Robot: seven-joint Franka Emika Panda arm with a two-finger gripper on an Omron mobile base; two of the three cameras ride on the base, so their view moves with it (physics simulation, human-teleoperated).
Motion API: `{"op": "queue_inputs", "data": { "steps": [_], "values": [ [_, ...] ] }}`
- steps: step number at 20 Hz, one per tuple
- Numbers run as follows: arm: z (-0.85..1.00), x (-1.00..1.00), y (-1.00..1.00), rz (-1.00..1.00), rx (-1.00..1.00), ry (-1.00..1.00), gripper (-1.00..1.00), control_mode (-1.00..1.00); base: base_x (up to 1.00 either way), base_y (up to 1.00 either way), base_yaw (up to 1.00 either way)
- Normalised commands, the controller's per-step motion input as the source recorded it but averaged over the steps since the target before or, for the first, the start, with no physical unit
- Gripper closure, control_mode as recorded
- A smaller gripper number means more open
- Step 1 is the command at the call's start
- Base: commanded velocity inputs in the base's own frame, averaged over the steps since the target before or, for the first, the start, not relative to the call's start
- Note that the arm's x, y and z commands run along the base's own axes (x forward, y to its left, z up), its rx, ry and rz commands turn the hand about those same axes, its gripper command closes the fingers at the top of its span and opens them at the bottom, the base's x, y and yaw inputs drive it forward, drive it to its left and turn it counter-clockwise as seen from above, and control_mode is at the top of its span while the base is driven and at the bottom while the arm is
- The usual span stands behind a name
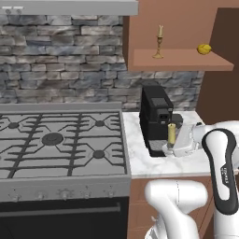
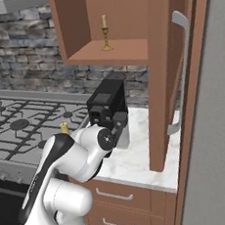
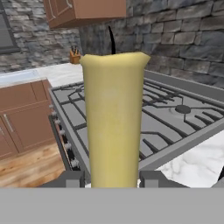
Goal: Pick the candle and candle from the dining table and place them in the open cabinet. Close the cabinet after placing the objects.
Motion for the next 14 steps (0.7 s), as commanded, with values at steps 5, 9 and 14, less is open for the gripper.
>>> {"op": "queue_inputs", "data": {
  "steps": [5,9,14],
  "values": [
    [0.00,0.00,0.00,0.00,0.00,0.00,1.00,1.00,0.20,-0.32,0.01],
    [0.00,0.00,0.00,0.00,0.00,0.00,1.00,1.00,0.23,-0.21,0.00],
    [0.00,0.00,0.00,0.00,0.00,0.00,1.00,1.00,0.28,-0.15,0.00]
  ]
}}
